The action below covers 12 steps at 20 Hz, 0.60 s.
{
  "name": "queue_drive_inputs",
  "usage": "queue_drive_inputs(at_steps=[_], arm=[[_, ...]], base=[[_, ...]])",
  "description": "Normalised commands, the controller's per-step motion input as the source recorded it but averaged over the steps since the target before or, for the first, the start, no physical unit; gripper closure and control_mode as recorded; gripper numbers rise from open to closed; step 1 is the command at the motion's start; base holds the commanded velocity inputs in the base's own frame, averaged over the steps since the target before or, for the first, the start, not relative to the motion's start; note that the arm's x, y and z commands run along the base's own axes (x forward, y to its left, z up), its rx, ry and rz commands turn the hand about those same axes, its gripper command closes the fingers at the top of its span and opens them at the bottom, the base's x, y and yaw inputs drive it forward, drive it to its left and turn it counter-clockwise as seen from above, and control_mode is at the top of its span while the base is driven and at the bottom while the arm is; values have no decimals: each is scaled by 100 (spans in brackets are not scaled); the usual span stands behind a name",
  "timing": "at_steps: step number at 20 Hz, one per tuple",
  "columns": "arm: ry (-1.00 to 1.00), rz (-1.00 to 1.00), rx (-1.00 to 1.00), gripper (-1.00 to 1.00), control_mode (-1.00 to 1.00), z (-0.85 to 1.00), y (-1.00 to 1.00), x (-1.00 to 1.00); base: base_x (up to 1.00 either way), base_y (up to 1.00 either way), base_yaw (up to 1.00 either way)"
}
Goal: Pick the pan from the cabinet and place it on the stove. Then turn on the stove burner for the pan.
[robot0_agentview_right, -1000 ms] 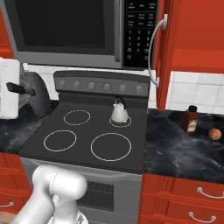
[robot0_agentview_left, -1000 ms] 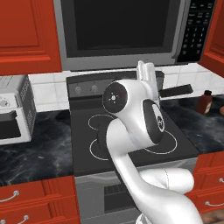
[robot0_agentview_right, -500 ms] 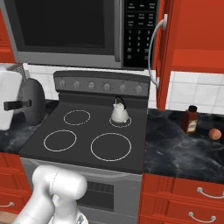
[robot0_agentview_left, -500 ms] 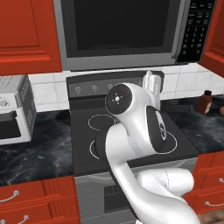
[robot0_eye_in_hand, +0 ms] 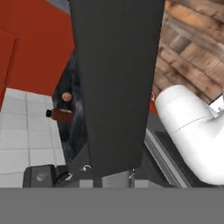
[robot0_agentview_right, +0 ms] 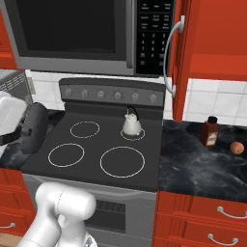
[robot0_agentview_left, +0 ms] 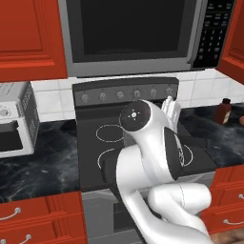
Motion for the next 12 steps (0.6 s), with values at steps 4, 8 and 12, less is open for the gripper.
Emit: queue_drive_inputs(at_steps=[4, 8, 12], arm=[[6, 0, 25, 100, -100, -21, -39, 0], [5, 0, 31, 100, -100, -16, -60, 0], [9, 0, 22, 100, -100, -21, -41, 2]], base=[[0, 0, 0], [0, 0, 0], [0, 0, 0]])
